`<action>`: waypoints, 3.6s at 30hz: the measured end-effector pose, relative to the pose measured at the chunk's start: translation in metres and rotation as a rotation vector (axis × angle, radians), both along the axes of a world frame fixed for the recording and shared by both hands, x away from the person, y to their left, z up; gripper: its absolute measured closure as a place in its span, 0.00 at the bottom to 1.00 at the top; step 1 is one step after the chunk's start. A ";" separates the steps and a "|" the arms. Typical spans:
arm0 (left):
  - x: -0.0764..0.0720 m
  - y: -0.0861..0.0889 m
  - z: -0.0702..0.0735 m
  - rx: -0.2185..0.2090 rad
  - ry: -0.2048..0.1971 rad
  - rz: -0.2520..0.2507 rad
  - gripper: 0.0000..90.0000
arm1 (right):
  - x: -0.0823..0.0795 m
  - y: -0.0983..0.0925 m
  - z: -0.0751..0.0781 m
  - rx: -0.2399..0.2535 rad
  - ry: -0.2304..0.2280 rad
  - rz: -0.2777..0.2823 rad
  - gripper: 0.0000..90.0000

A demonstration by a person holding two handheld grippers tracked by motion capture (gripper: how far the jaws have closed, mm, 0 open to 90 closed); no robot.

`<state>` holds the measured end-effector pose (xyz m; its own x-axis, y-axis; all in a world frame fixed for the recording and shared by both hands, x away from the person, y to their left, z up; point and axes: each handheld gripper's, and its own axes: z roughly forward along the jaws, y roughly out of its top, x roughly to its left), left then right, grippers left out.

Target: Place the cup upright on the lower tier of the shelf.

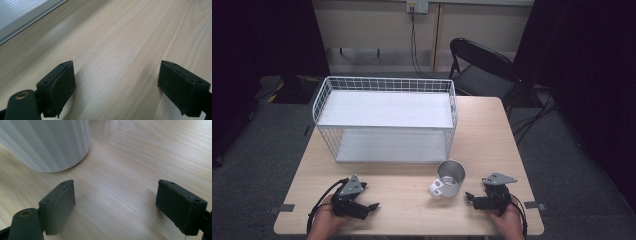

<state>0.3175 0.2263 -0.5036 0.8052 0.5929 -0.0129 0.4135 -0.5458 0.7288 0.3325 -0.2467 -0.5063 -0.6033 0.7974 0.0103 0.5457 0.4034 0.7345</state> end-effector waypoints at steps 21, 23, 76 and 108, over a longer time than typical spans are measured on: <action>-0.001 -0.001 0.000 0.001 0.000 0.008 0.14 | -0.001 0.000 0.031 -0.006 0.039 -0.042 0.23; -0.001 -0.001 0.000 0.001 0.000 0.008 0.14 | 0.000 0.001 0.040 -0.007 0.028 -0.042 0.23; 0.004 -0.007 0.000 0.015 0.005 -0.020 0.09 | 0.035 0.053 0.091 0.038 -0.003 0.055 0.50; 0.003 -0.008 0.000 0.013 0.004 -0.015 0.09 | 0.048 0.061 0.080 -0.014 0.058 0.088 0.91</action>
